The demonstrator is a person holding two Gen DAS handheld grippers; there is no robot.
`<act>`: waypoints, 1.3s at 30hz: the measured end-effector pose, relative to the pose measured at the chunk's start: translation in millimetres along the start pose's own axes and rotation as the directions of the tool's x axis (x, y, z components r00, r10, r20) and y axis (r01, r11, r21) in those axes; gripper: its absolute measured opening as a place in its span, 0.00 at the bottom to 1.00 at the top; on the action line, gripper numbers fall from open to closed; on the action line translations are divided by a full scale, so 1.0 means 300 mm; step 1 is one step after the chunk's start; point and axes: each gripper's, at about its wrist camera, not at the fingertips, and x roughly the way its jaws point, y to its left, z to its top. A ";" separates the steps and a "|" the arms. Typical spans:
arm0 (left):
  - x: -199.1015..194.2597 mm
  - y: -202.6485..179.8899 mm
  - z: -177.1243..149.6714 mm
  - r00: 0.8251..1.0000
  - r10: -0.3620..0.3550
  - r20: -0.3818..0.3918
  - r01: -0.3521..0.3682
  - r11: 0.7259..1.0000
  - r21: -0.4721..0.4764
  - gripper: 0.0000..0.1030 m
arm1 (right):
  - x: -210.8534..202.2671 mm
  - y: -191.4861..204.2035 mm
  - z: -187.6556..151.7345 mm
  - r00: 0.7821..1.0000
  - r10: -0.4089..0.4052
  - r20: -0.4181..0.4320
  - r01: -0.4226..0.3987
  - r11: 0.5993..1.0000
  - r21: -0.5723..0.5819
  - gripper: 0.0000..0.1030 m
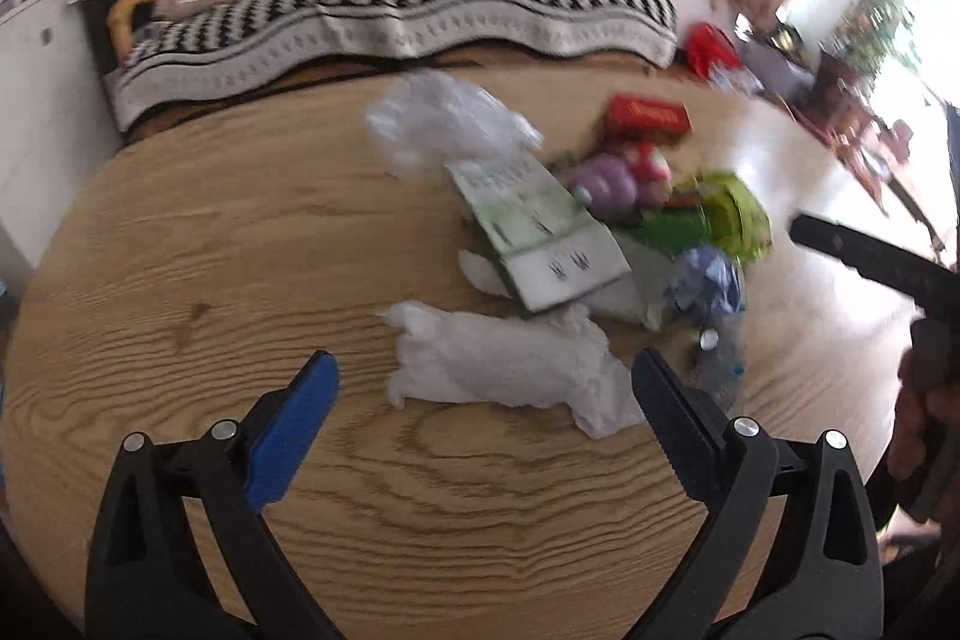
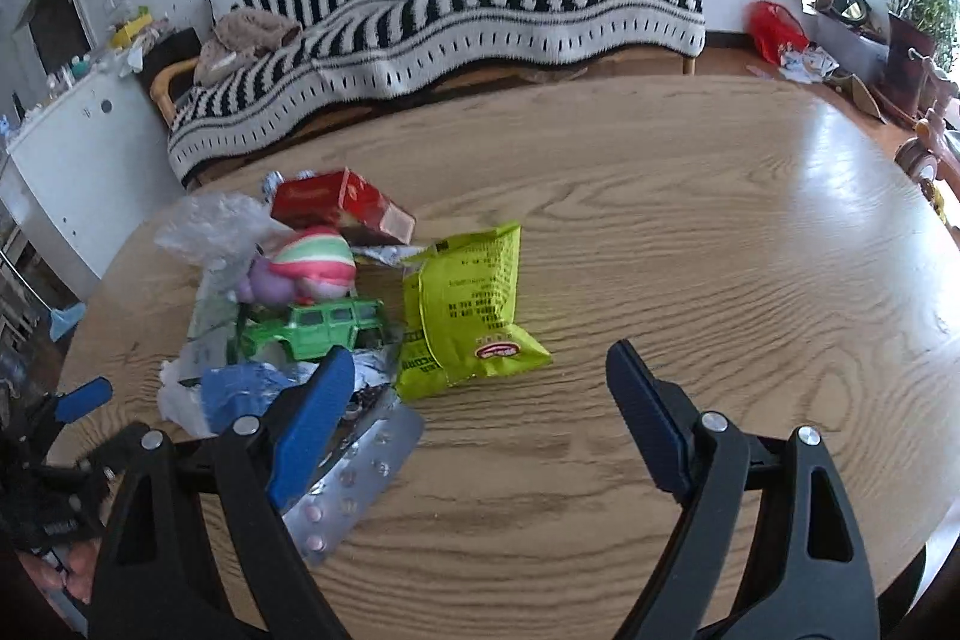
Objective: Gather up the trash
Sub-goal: 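Return to the table and grasp the yellow-green snack packet with the right tool, then grasp the white tissue with the left tool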
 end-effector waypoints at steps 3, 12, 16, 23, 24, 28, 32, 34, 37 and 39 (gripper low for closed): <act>0.068 -0.035 -0.007 1.000 0.016 -0.021 -0.015 0.999 0.044 0.92 | 0.040 0.005 0.020 1.000 -0.007 -0.009 0.007 1.000 -0.009 0.80; 0.171 -0.062 -0.001 0.999 0.016 -0.044 -0.014 0.999 0.047 0.92 | 0.167 -0.016 0.039 0.998 -0.003 -0.059 0.003 1.000 0.000 0.81; 0.163 -0.054 0.006 0.999 -0.002 -0.037 0.003 1.000 0.006 0.59 | 0.213 0.002 0.038 0.996 0.019 -0.085 -0.022 0.999 -0.027 0.79; 0.116 -0.046 0.008 0.999 -0.004 -0.034 0.005 1.000 0.003 0.28 | 0.178 -0.012 0.039 0.996 0.050 -0.068 -0.052 0.998 -0.031 0.53; 0.103 -0.044 0.007 1.000 -0.003 -0.030 0.003 1.000 0.001 0.27 | 0.162 -0.014 0.041 0.997 0.048 -0.058 -0.050 0.998 -0.031 0.53; 0.048 -0.031 0.021 1.000 -0.006 -0.007 0.006 1.000 -0.023 0.27 | 0.099 -0.038 0.050 0.999 0.039 -0.017 -0.039 0.999 -0.020 0.53; -0.002 -0.024 0.044 1.000 -0.009 0.027 0.011 0.998 -0.066 0.27 | 0.035 -0.072 0.045 1.000 0.026 0.014 -0.025 1.000 -0.014 0.53; -0.018 -0.035 0.055 0.999 -0.008 0.042 0.011 0.997 -0.074 0.27 | 0.001 -0.094 0.035 1.000 0.019 0.024 -0.018 1.000 -0.010 0.53; -0.037 -0.064 0.075 0.998 -0.014 0.065 0.020 0.996 -0.092 0.27 | -0.063 -0.141 0.020 0.999 0.002 0.048 -0.002 1.000 0.007 0.53; -0.047 -0.096 0.091 0.996 -0.024 0.082 0.032 0.995 -0.098 0.27 | -0.120 -0.189 0.003 0.998 -0.012 0.069 0.011 1.000 0.025 0.53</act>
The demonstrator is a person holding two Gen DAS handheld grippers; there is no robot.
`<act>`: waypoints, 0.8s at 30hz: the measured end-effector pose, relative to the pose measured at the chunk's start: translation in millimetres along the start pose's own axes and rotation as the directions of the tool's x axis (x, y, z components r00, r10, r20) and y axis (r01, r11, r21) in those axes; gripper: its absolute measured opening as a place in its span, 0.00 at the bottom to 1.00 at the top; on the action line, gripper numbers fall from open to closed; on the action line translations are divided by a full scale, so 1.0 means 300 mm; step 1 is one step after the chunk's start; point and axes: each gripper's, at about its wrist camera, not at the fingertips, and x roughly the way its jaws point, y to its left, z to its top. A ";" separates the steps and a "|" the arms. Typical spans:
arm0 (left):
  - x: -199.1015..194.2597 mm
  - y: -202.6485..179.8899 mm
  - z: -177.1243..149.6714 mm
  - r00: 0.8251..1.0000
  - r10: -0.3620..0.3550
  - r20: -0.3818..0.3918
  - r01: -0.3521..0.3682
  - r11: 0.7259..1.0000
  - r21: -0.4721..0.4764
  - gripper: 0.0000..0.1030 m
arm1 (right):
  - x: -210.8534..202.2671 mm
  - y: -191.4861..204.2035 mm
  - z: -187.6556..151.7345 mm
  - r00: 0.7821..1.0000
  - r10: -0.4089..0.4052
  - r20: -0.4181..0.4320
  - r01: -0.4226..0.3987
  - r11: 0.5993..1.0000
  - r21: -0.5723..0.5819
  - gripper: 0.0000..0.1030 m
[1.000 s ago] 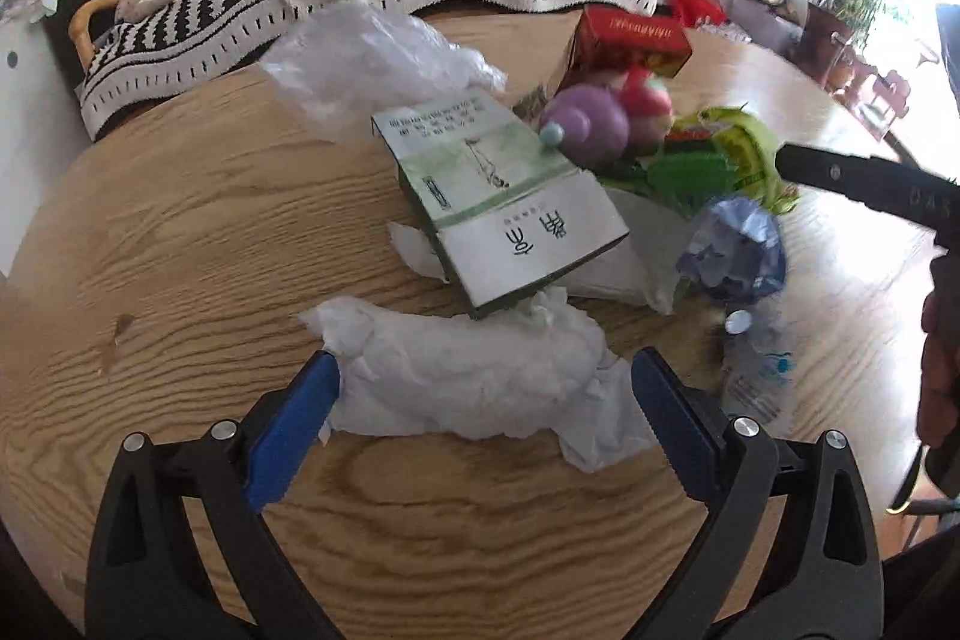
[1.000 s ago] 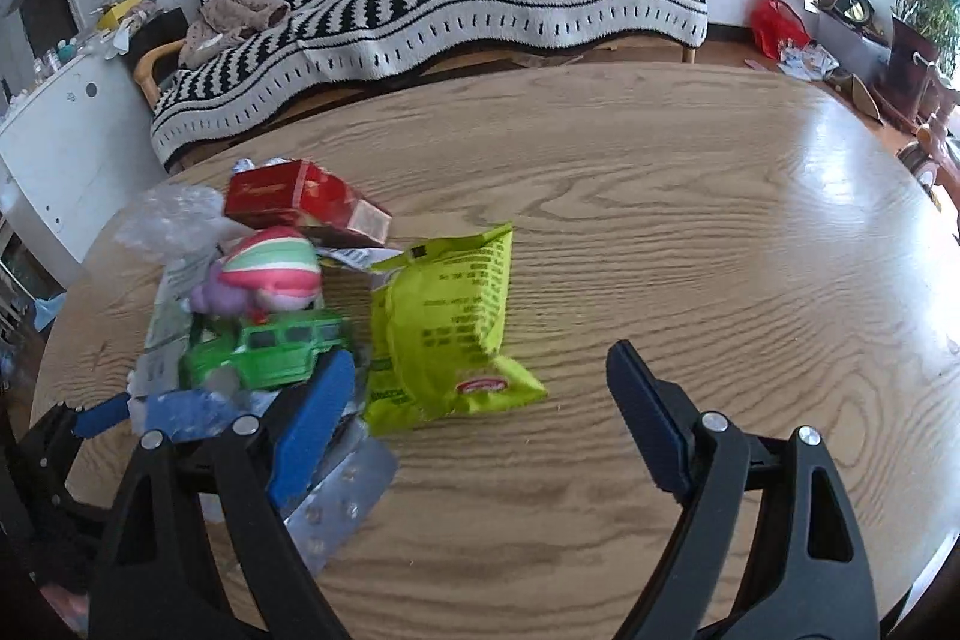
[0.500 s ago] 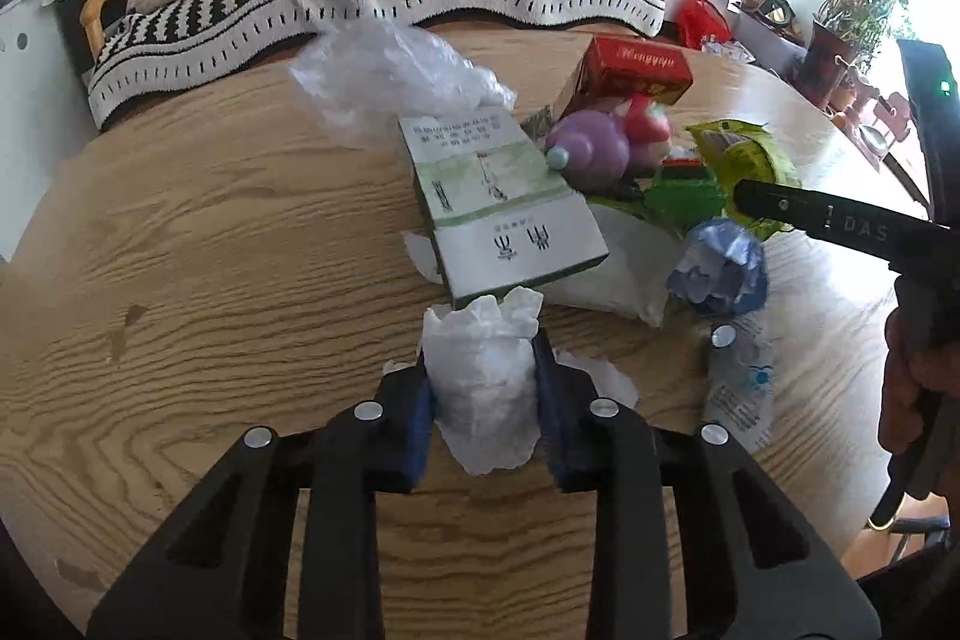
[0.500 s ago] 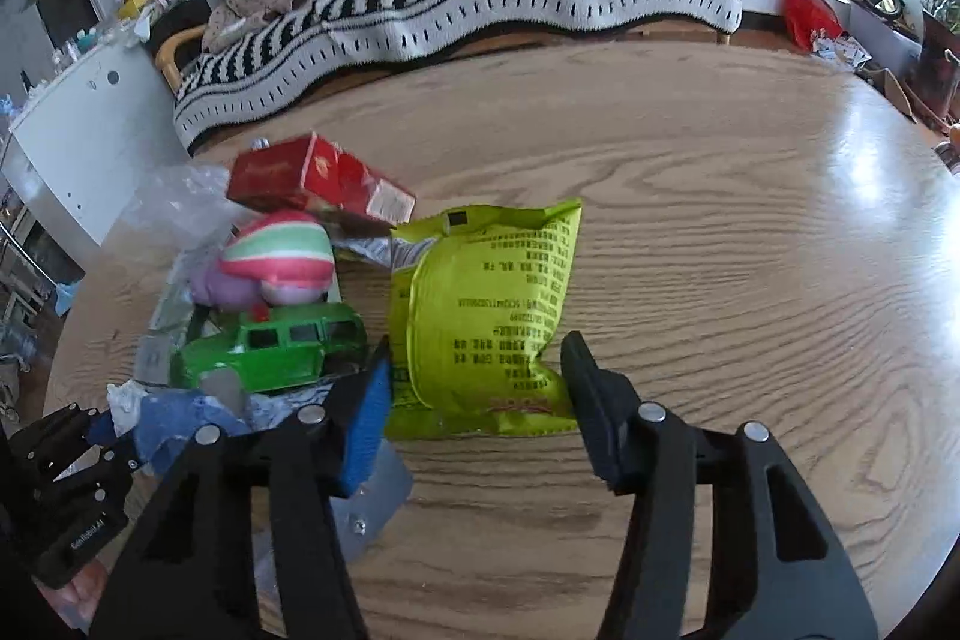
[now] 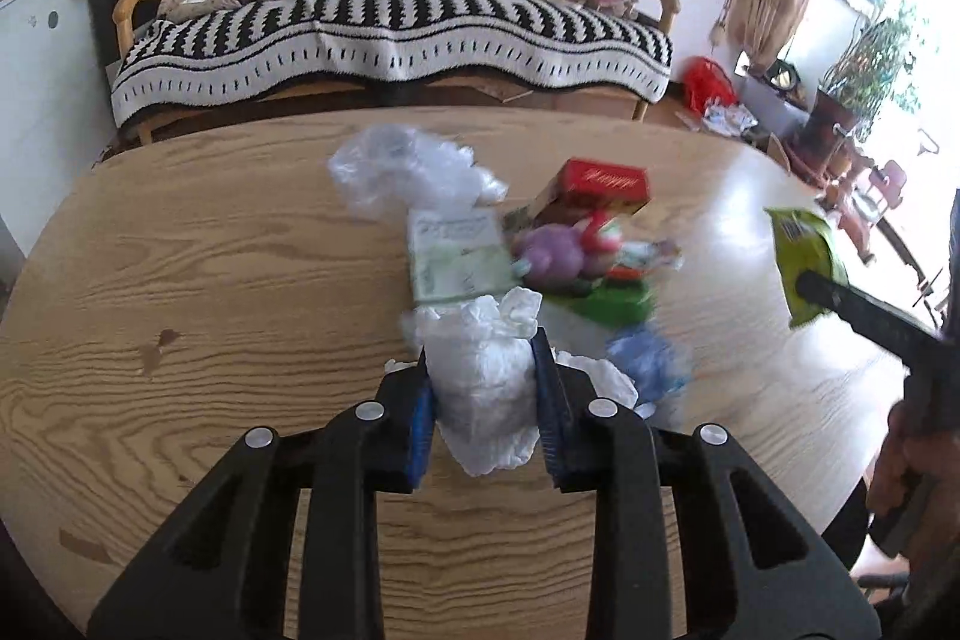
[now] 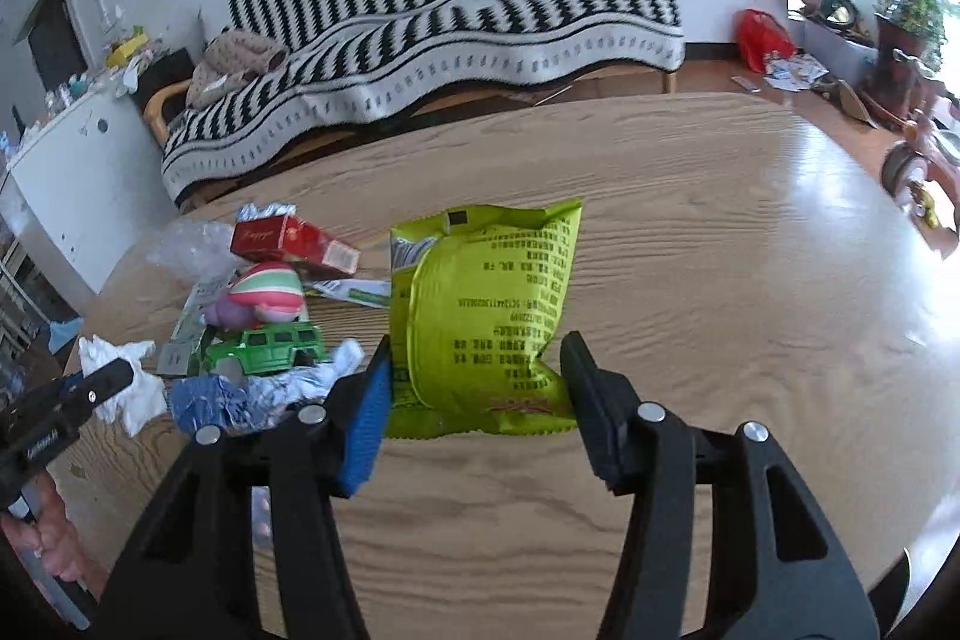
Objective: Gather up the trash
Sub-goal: 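Grasp the white tissue with the left tool, then carry tissue and snack packet to the bin and release both into it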
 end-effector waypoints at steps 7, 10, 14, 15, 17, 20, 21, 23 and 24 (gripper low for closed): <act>-0.020 -0.265 0.025 0.993 -0.111 0.042 0.107 0.991 0.081 0.27 | -0.218 -0.210 -0.075 0.995 -0.085 0.049 0.082 0.994 0.066 0.53; -0.017 -0.414 0.015 0.983 -0.176 0.043 0.170 0.977 0.130 0.27 | -0.327 -0.339 -0.131 0.986 -0.155 0.067 0.147 0.983 0.108 0.53; -0.007 -0.626 -0.025 0.963 -0.268 0.026 0.257 0.945 0.204 0.27 | -0.474 -0.526 -0.240 0.964 -0.258 0.064 0.241 0.951 0.194 0.53; -0.002 -0.708 -0.047 0.951 -0.308 0.011 0.297 0.927 0.229 0.27 | -0.502 -0.563 -0.264 0.959 -0.278 0.060 0.260 0.942 0.212 0.53; 0.003 -0.811 -0.080 0.936 -0.352 -0.011 0.342 0.903 0.259 0.27 | -0.581 -0.655 -0.332 0.943 -0.329 0.049 0.305 0.915 0.263 0.53; 0.005 -0.992 -0.154 0.904 -0.424 -0.056 0.419 0.852 0.313 0.27 | -0.685 -0.774 -0.433 0.919 -0.394 0.031 0.363 0.872 0.329 0.53; 0.007 -1.071 -0.197 0.886 -0.457 -0.083 0.456 0.825 0.334 0.27 | -0.711 -0.804 -0.464 0.912 -0.410 0.024 0.377 0.858 0.349 0.53; 0.013 -1.165 -0.251 0.868 -0.482 -0.118 0.490 0.795 0.358 0.27 | -0.767 -0.876 -0.538 0.897 -0.443 -0.003 0.408 0.824 0.393 0.53; 0.016 -1.231 -0.293 0.854 -0.500 -0.147 0.516 0.770 0.376 0.27 | -0.787 -0.903 -0.565 0.891 -0.453 -0.015 0.419 0.810 0.410 0.53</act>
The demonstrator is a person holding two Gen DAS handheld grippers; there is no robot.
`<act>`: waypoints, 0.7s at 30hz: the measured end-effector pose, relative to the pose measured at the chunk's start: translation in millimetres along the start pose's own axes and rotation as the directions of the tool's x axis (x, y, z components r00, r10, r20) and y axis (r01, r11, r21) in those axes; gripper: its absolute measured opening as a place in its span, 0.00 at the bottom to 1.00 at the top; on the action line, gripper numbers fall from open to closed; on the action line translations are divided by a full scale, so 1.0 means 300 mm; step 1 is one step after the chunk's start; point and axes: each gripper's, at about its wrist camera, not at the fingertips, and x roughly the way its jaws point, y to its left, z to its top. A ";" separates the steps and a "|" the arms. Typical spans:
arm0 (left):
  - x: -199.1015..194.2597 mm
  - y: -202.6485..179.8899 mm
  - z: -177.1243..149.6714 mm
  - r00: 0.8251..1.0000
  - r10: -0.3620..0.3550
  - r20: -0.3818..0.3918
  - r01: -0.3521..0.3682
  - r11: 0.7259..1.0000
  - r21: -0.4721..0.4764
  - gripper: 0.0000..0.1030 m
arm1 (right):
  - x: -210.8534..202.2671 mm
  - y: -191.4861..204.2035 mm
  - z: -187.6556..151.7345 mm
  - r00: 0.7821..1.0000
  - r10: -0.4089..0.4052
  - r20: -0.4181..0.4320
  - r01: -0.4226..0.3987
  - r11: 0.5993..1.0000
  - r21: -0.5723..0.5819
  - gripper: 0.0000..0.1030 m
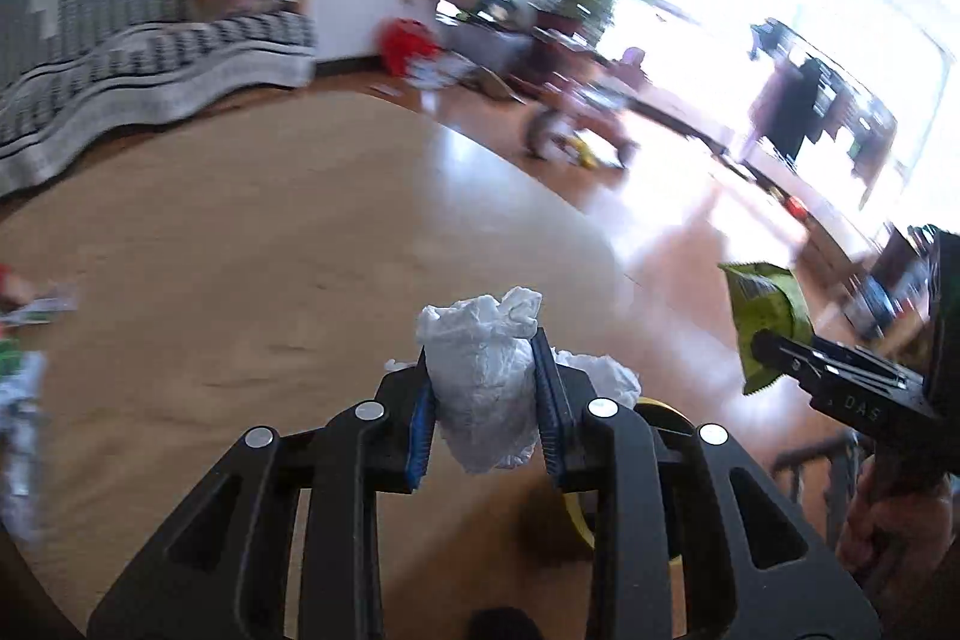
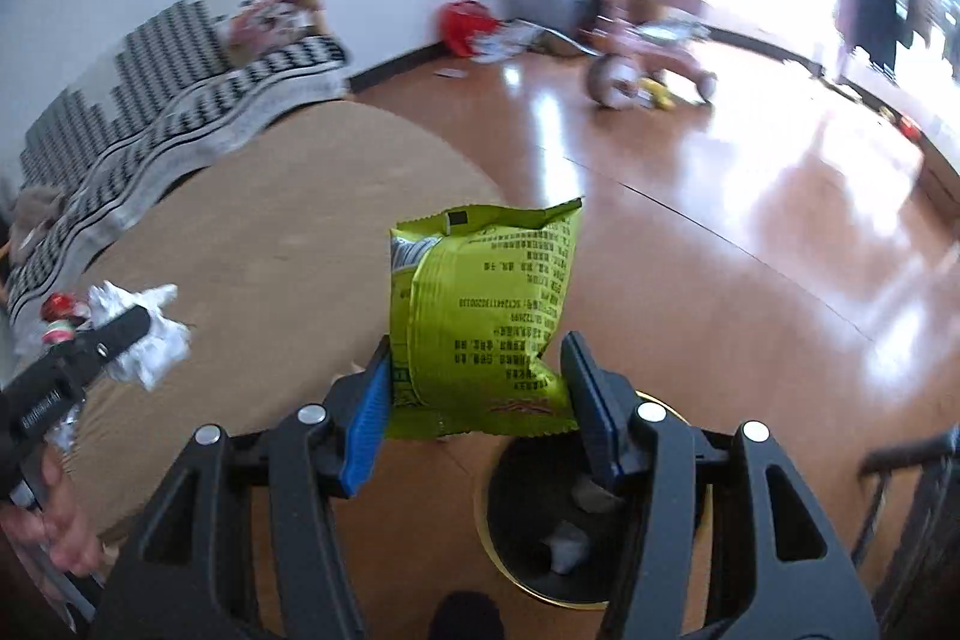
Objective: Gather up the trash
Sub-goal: 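Carry tissue and snack packet to the bin and release both into it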
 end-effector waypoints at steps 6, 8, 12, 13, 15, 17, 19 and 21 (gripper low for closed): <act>0.177 -0.248 -0.082 0.989 -0.117 -0.091 0.125 0.987 0.096 0.27 | -0.033 -0.219 -0.070 0.998 -0.055 -0.025 0.057 0.994 0.098 0.53; 0.230 -0.303 -0.114 0.982 -0.142 -0.129 0.156 0.982 0.108 0.27 | -0.030 -0.274 -0.084 0.997 -0.070 -0.041 0.074 0.990 0.123 0.53; 0.319 -0.361 -0.177 0.961 -0.186 -0.205 0.209 0.974 0.093 0.27 | 0.020 -0.348 -0.107 0.990 -0.072 -0.117 0.092 0.982 0.168 0.53; 0.341 -0.369 -0.190 0.955 -0.194 -0.224 0.219 0.972 0.091 0.27 | 0.038 -0.365 -0.114 0.987 -0.069 -0.143 0.095 0.979 0.178 0.53; 0.384 -0.392 -0.224 0.946 -0.195 -0.260 0.227 0.969 0.099 0.27 | 0.070 -0.378 -0.121 0.982 -0.064 -0.179 0.099 0.977 0.192 0.53; 0.417 -0.402 -0.243 0.940 -0.186 -0.285 0.225 0.968 0.109 0.27 | 0.090 -0.390 -0.135 0.976 -0.062 -0.210 0.104 0.975 0.196 0.53; 0.449 -0.402 -0.257 0.935 -0.181 -0.304 0.222 0.969 0.107 0.27 | 0.104 -0.396 -0.142 0.972 -0.055 -0.227 0.101 0.975 0.196 0.53; 0.466 -0.405 -0.266 0.930 -0.181 -0.320 0.223 0.970 0.098 0.27 | 0.122 -0.396 -0.147 0.969 -0.056 -0.242 0.106 0.974 0.198 0.53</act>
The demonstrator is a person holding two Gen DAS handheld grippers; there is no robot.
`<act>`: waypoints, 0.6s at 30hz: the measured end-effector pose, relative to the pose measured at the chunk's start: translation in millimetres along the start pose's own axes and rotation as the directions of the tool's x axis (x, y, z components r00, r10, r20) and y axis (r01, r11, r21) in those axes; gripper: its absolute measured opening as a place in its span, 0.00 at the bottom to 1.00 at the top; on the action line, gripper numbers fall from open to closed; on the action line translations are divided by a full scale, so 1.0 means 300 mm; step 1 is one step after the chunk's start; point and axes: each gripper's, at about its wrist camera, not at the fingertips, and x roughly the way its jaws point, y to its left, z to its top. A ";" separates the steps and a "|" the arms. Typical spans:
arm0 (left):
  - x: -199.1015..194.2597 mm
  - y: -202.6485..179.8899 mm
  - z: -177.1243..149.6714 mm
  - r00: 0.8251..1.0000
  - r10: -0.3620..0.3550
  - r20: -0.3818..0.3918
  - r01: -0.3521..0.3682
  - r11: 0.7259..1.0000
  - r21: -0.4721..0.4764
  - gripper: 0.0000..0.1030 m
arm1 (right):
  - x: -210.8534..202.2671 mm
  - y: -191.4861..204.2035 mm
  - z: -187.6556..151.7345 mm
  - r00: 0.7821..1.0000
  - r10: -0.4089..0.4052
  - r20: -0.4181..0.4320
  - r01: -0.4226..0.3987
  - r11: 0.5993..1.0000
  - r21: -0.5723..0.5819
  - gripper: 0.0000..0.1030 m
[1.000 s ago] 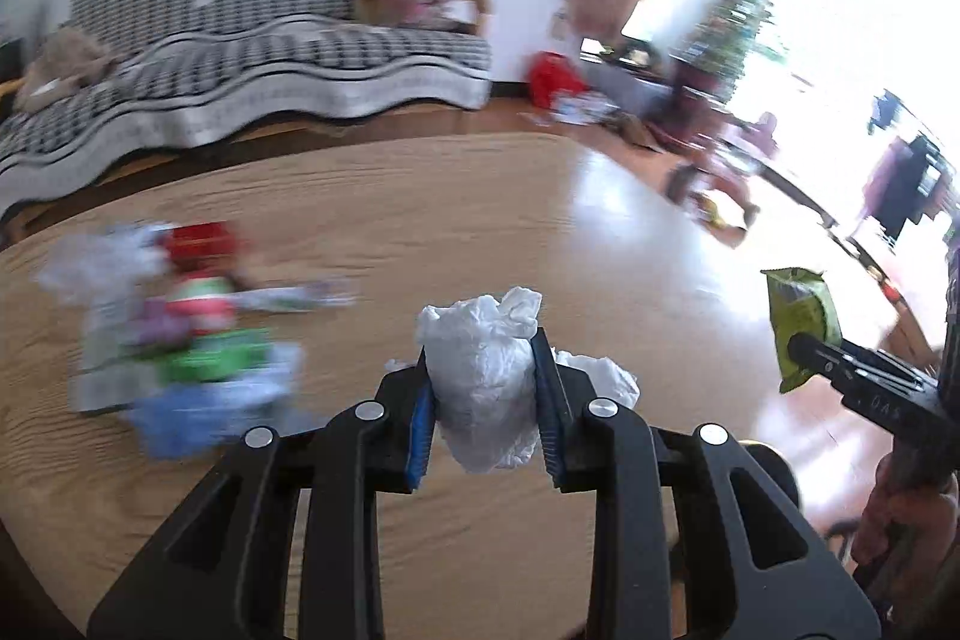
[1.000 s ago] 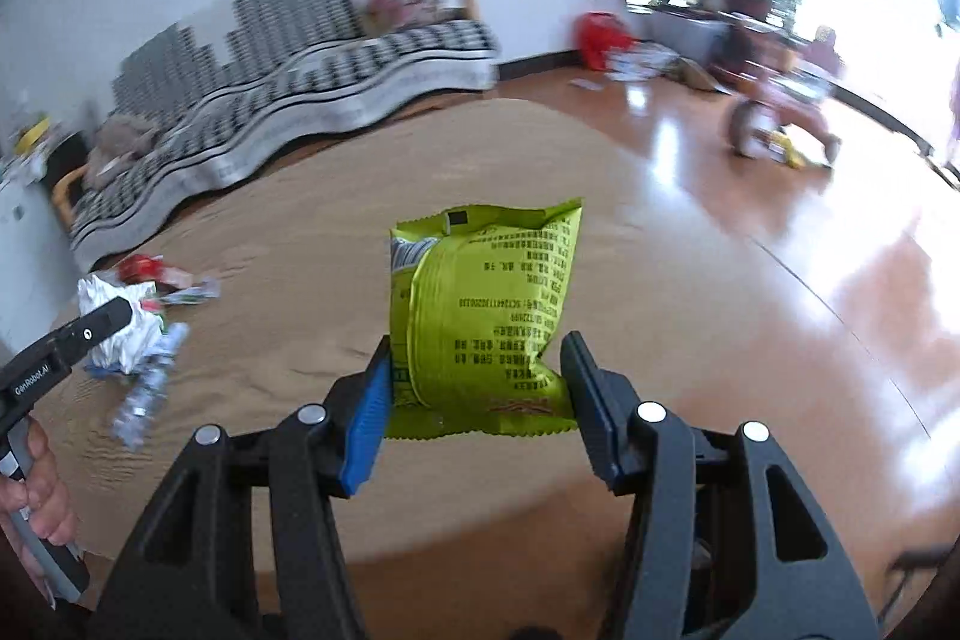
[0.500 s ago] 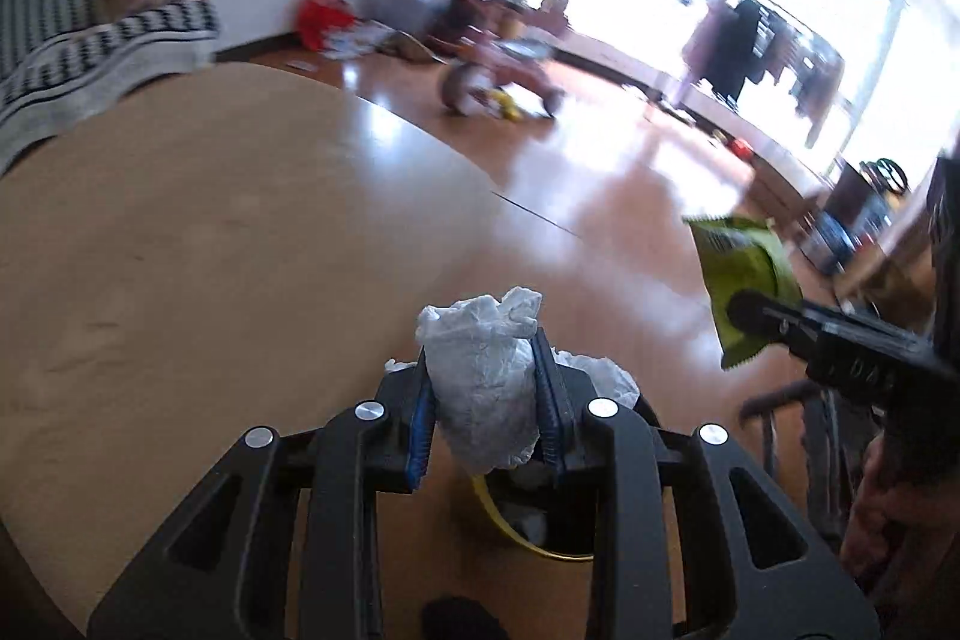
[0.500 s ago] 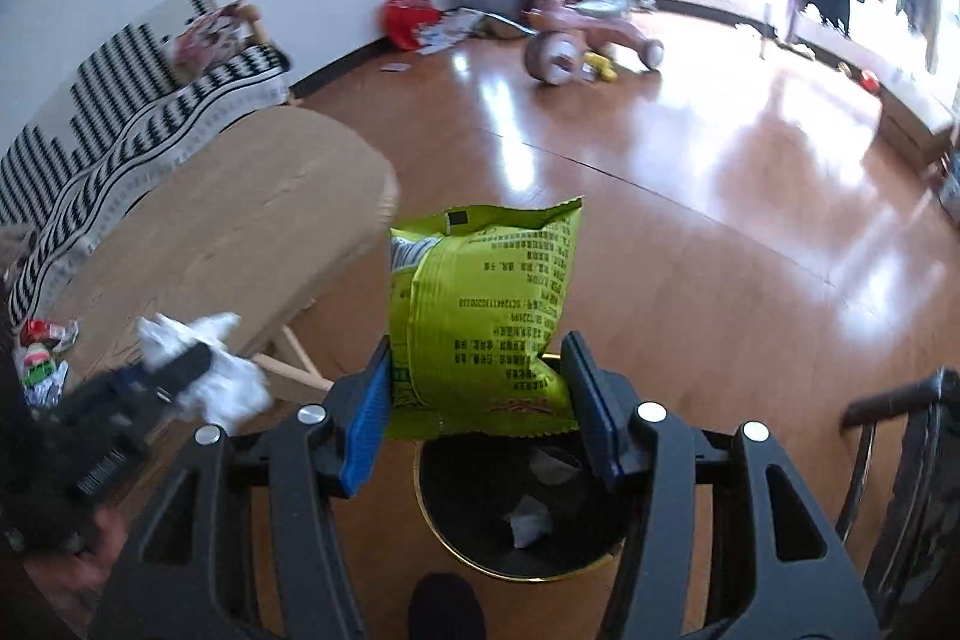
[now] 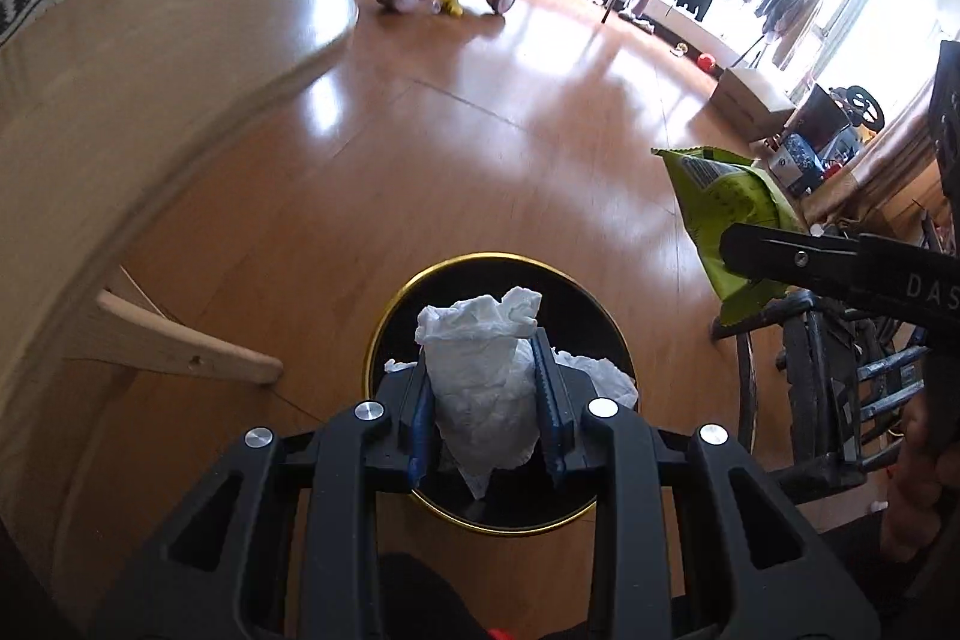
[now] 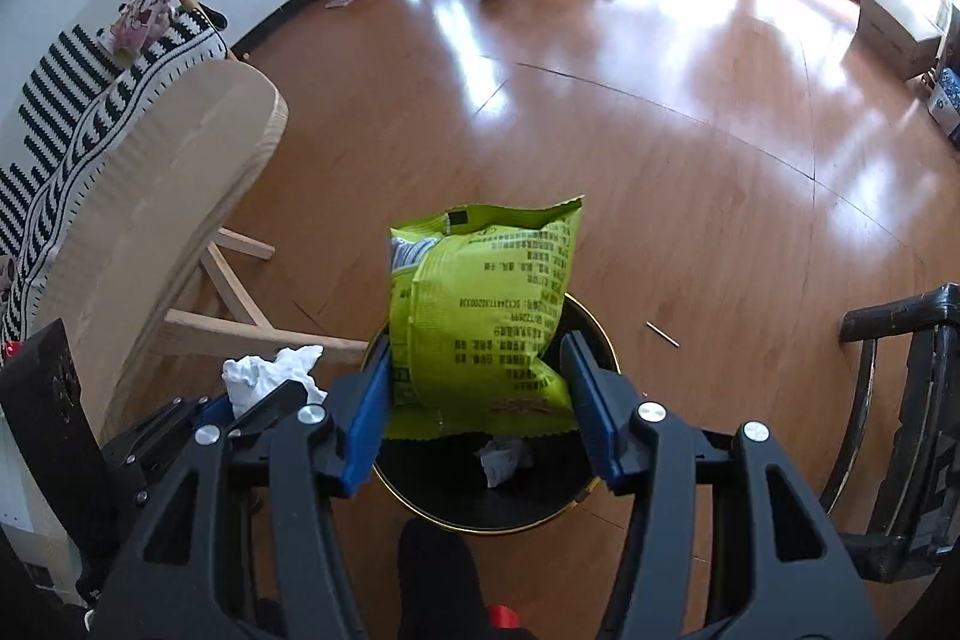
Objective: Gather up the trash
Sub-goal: 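Carry tissue and snack packet to the bin and release both into it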
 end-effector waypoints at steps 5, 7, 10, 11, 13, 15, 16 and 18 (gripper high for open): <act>0.011 -0.009 0.002 1.000 0.000 -0.011 0.000 1.000 0.007 0.28 | 0.024 0.044 0.019 0.999 0.024 -0.023 -0.024 1.000 0.004 0.53; 0.002 0.000 0.006 1.000 -0.004 -0.015 0.004 1.000 0.003 0.28 | 0.025 0.054 0.022 0.999 0.023 -0.027 -0.023 1.000 -0.007 0.53; 0.017 -0.004 0.019 1.000 -0.009 -0.021 0.009 1.000 0.007 0.28 | 0.026 0.054 0.021 1.000 0.019 -0.024 -0.020 1.000 -0.015 0.53; 0.018 -0.002 0.019 1.000 -0.011 -0.022 0.011 1.000 0.010 0.28 | 0.027 0.051 0.021 1.000 0.016 -0.023 -0.016 1.000 -0.011 0.53; 0.022 -0.006 0.022 0.999 -0.017 -0.028 0.018 1.000 0.017 0.28 | 0.026 0.037 0.020 1.000 0.016 -0.025 -0.016 1.000 -0.003 0.53; 0.028 -0.011 0.024 0.999 -0.024 -0.033 0.024 0.999 0.026 0.30 | 0.028 0.041 0.020 1.000 0.015 -0.025 -0.015 1.000 -0.001 0.53; 0.031 -0.016 0.026 0.999 -0.025 -0.037 0.026 0.999 0.033 0.32 | 0.027 0.044 0.020 1.000 0.015 -0.025 -0.015 1.000 -0.003 0.53; 0.035 -0.022 0.022 0.999 -0.023 -0.037 0.024 0.999 0.041 0.57 | 0.028 0.046 0.019 1.000 0.015 -0.025 -0.015 1.000 -0.005 0.53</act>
